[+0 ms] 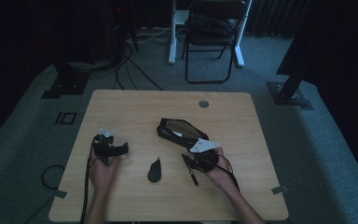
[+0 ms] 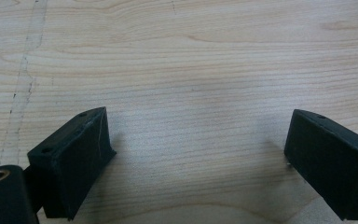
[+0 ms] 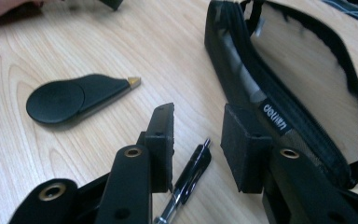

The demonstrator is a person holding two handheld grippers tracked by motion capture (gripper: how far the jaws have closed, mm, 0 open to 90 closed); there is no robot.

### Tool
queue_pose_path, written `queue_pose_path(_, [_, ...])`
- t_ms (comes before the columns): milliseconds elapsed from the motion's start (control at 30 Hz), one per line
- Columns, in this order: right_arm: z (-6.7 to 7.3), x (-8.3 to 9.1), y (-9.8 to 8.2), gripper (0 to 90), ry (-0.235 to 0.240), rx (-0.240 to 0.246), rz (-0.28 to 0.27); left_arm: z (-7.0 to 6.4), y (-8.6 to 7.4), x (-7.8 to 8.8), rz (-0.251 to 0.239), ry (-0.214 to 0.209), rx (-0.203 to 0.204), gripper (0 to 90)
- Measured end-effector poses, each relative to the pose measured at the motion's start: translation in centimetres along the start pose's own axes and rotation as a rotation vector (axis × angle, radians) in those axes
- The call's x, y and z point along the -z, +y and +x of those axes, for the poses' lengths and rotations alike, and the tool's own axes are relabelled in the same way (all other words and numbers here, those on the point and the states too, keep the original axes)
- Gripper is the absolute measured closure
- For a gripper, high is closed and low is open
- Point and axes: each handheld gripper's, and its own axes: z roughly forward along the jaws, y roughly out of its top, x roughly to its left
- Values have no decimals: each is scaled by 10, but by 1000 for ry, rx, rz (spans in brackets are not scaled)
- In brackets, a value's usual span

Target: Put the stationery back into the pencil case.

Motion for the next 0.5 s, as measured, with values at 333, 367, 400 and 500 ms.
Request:
queue_pose_path(333, [1, -3, -9, 672, -7, 3, 24, 0, 0, 0, 0, 0, -1, 72])
queue_pose_path(367, [1, -3, -9, 673, -6, 0, 28, 0, 0, 0, 0, 0, 0, 72])
queue_pose_path(400, [2, -3, -10, 673, -5, -4, 30, 0, 0, 0, 0, 0, 0, 72])
queue_pose_path(500, [3, -3, -12, 674, 3, -10, 33, 0, 0, 0, 0, 0, 0, 72])
